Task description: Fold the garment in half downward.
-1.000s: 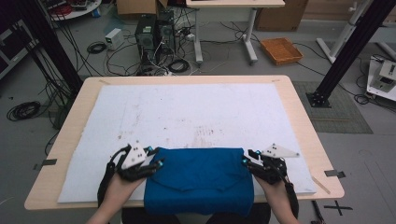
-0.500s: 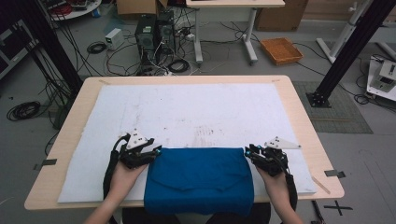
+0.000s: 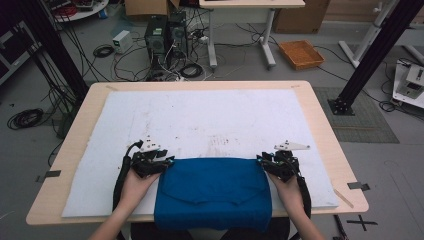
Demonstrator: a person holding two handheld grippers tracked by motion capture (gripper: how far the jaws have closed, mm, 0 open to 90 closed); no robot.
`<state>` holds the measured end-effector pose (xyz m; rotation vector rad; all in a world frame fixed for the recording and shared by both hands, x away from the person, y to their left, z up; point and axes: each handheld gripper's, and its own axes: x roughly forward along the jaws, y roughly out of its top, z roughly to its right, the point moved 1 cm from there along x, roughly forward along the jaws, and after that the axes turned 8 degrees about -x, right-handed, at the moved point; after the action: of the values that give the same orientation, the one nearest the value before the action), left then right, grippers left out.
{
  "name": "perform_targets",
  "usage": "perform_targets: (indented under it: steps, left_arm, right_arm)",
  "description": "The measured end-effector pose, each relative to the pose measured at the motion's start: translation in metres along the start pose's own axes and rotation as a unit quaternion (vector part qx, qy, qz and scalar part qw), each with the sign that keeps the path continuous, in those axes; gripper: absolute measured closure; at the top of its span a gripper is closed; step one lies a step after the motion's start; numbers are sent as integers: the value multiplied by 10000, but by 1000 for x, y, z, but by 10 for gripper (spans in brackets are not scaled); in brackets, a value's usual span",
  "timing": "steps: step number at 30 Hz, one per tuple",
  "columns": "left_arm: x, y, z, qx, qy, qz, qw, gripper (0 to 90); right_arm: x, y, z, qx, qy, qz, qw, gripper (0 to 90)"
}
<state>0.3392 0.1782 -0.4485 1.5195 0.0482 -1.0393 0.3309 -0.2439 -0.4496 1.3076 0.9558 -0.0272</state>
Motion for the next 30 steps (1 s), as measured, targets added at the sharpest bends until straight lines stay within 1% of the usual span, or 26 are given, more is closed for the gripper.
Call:
perform_targets:
  steps: [1,2,3,4,5,6,7,8,9,10,12,13,14,15,16,17,19,21,24,27,28,30]
  left_arm:
    - [-3,1,-1,-124,-30,123,9998,531]
    - [-3,1,-1,-124,-30,123,9998,521]
    - [-4,2,-2,-269,-162,207,9993,521]
    - [-4,2,-2,-269,-162,207,9993,513]
    - [-2,2,-2,-323,-205,133,9992,513]
    - [-1,2,-2,-331,-223,69,9992,506]
    - [1,0,-2,-309,-254,-63,9992,507]
    - [2,-1,-1,-317,-270,-156,9990,507]
    - [4,-2,-1,-354,-308,-196,9987,514]
    - [4,-3,-1,-323,-338,-250,9986,594]
    - [5,-5,1,-379,-536,-223,9976,682]
    - [5,-5,1,-379,-536,-223,9976,732]
    - [6,-6,1,-386,-601,-228,9972,747]
    - [6,-6,1,-394,-608,-228,9971,771]
    - [5,-6,1,-381,-648,-238,9969,771]
    - [5,-6,1,-392,-644,-209,9969,815]
    - [4,-5,1,-328,-663,-178,9971,827]
    - [3,-4,0,-265,-661,-122,9974,845]
    - [4,1,-4,-260,-618,-78,9977,848]
    - [7,12,-9,-186,-540,8,9984,850]
    - [8,16,-11,-153,-520,26,9985,850]
    - [12,25,-15,-88,-474,70,9988,850]
  right_arm:
    - [-3,1,1,64,3,78,9999,633]
    - [-3,1,1,64,3,78,9999,633]
    - [-6,3,3,192,4,191,9996,578]
    - [-6,3,3,192,4,191,9996,578]
    - [-5,4,3,267,55,179,9995,572]
    - [-3,4,4,295,150,102,9994,561]
    - [1,1,3,311,226,-39,9993,554]
    - [1,1,3,311,226,-39,9993,554]
    - [3,0,3,335,259,-127,9990,573]
    - [6,-3,2,337,333,-262,9985,660]
    - [7,-5,2,272,433,-282,9983,758]
    - [6,-4,0,213,436,-266,9985,783]
    - [6,-4,-1,128,439,-266,9986,815]
    - [6,-4,-2,44,453,-259,9986,827]
    - [6,-4,-2,44,453,-259,9986,827]
    - [5,-4,-3,-51,435,-233,9988,844]
    - [5,-4,-2,-79,437,-210,9988,847]
    - [3,-2,0,-147,378,-84,9991,851]
    - [3,3,2,-204,330,-14,9992,851]
    - [7,12,8,-294,270,66,9992,851]
    - [11,18,13,-273,220,86,9993,851]
    - [15,25,20,-252,168,107,9995,851]
